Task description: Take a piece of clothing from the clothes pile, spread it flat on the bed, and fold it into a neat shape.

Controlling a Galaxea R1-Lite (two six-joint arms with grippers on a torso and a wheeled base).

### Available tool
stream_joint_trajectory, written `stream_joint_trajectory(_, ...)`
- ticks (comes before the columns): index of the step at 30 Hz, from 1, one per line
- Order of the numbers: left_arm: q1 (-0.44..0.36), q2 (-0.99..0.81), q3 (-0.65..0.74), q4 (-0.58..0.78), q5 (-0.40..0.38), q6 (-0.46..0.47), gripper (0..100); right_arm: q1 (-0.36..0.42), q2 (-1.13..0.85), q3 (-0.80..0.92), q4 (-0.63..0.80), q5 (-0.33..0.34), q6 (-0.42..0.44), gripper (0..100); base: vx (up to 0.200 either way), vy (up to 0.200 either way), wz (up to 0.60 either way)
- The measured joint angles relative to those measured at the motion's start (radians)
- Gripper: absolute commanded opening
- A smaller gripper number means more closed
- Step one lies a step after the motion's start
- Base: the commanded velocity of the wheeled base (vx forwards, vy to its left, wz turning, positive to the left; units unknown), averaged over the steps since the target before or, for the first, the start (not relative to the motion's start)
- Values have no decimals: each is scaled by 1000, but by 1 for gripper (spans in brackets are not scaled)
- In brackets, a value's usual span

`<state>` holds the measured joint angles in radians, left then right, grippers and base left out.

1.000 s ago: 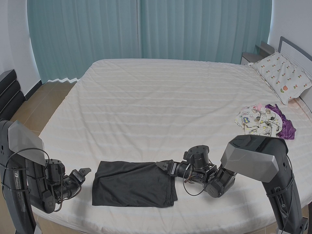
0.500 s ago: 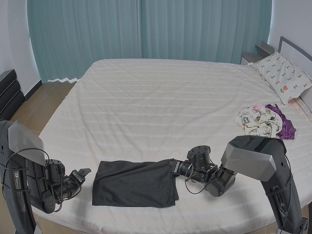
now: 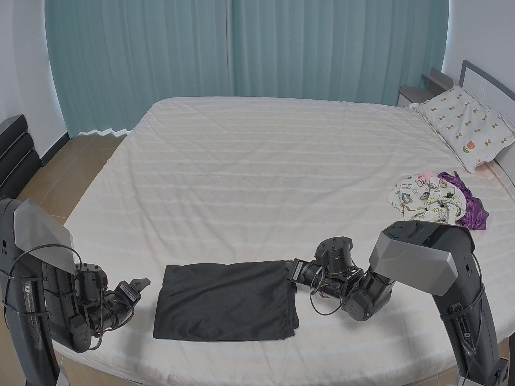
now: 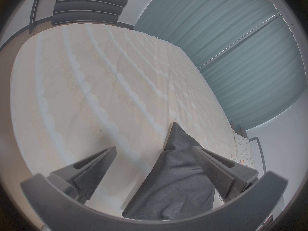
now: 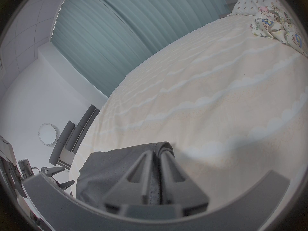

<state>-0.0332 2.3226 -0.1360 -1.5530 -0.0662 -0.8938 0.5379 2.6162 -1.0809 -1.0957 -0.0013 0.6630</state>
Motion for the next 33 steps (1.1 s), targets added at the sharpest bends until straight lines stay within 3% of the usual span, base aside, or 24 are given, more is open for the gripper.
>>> stream_joint_trajectory(9,-14,2,9,0,2,4,100,0,-30,61,-20,4,0,100,0,0,0)
stream_joint_trajectory(21,-31,4,17,0,4,4,100,40,-106,293,-118,59,-14,100,-200,0,0)
stream_joint_trajectory(27,-33,12,18,0,6,6,100,79,-125,370,-159,94,-24,100,0,0,0)
stream_joint_trajectory(33,-33,17,17,0,6,6,100,87,-113,340,-153,94,-60,100,0,0,0)
